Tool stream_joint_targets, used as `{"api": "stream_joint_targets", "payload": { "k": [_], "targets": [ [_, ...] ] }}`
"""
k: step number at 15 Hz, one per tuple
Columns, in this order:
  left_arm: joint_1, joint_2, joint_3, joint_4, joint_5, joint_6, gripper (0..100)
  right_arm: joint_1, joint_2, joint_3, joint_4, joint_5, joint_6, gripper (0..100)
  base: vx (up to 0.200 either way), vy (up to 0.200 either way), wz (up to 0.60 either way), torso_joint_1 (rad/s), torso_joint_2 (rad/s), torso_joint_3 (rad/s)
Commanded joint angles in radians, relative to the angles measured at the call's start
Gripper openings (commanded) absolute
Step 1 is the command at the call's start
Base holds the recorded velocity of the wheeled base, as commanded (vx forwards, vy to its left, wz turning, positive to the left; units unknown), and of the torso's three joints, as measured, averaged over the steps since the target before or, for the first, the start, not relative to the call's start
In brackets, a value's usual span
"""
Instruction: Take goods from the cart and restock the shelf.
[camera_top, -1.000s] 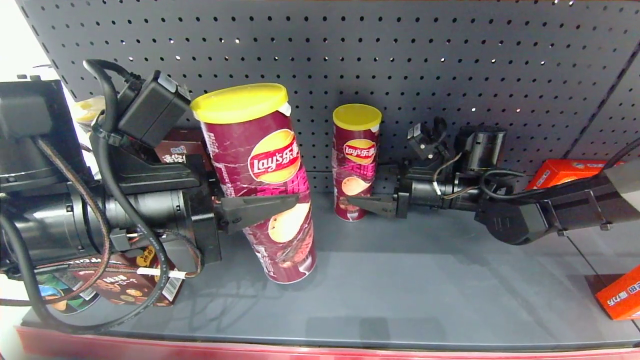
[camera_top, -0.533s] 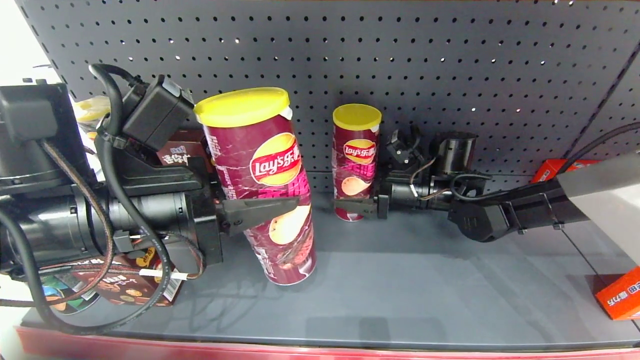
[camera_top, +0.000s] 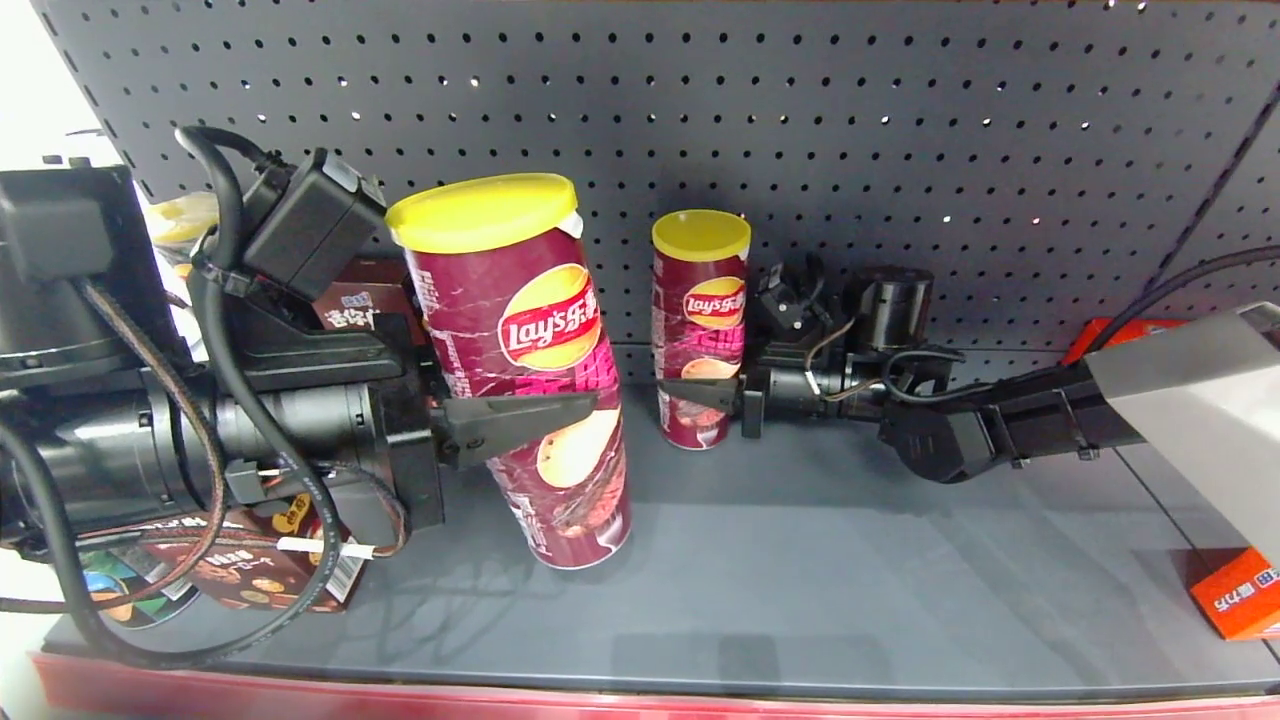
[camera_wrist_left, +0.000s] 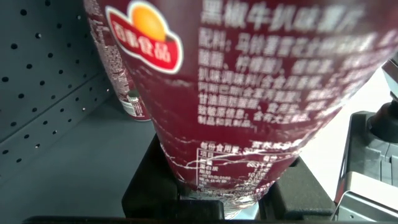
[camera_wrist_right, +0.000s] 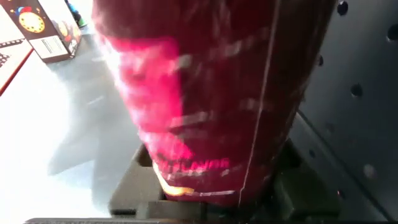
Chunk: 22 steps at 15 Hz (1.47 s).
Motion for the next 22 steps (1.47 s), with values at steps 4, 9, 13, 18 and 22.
{"api": "stream_joint_targets", "payload": {
  "k": [4, 9, 13, 18, 22],
  "targets": [
    [0.002, -0.006, 0.007, 0.000, 0.000, 0.000, 0, 0.011, -0.091, 0.070, -0.002, -0.011, 0.000, 0, 0.000, 0.000, 0.00, 0.000, 0.00, 0.000],
    [0.000, -0.019, 0.007, 0.000, 0.000, 0.000, 0, 0.097, -0.275, 0.244, -0.011, -0.138, 0.001, 0, 0.000, 0.000, 0.00, 0.000, 0.00, 0.000],
    [0.000, -0.029, 0.007, 0.000, 0.002, 0.000, 0, 0.188, -0.378, 0.386, -0.048, -0.272, 0.004, 0, 0.000, 0.000, 0.00, 0.000, 0.00, 0.000],
    [0.000, -0.029, 0.001, 0.000, 0.002, 0.000, 0, 0.278, -0.517, 0.732, -0.242, -0.355, 0.006, 0, 0.000, 0.000, 0.00, 0.000, 0.00, 0.000],
    [0.000, -0.029, -0.009, 0.000, 0.002, 0.000, 0, 0.280, -0.508, 0.866, -0.361, -0.364, 0.006, 0, 0.000, 0.000, 0.00, 0.000, 0.00, 0.000]
  ]
}}
